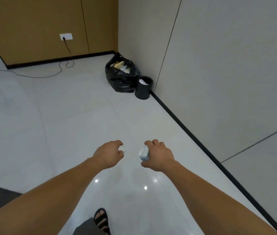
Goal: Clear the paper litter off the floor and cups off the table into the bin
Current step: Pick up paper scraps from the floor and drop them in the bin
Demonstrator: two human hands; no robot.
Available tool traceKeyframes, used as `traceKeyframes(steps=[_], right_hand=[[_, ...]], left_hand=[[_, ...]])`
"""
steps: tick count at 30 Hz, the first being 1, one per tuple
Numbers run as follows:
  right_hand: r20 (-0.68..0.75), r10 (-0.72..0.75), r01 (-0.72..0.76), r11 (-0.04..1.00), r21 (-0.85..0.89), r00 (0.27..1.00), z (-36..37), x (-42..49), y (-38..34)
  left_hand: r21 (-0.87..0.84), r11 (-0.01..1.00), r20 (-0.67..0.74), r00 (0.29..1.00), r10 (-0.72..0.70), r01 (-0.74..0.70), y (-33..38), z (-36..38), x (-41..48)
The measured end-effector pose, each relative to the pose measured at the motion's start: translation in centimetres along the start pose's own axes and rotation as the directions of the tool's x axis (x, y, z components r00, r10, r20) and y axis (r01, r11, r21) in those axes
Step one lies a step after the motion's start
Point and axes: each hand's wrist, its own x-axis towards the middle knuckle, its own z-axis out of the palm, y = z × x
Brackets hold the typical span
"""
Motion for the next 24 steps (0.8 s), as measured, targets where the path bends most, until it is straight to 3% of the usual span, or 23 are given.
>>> traceKeyframes(steps=[10, 24], right_hand=[[-0.015, 0.026, -0.025, 0.999, 0.031, 1.000, -6.4, 18.5, -5.1], [-0.023, -0.010, 0.011, 1.000, 0.026, 1.000, -17.4, 47.1, -2.3]], left_hand=[[0.045, 0.997, -0.005, 0.998, 0.057, -0.057, -4.8, -10.7, 17.1], [0.031, 1.000, -0.044, 0.999, -0.001, 0.002, -6.0, -23.1, 44.3]])
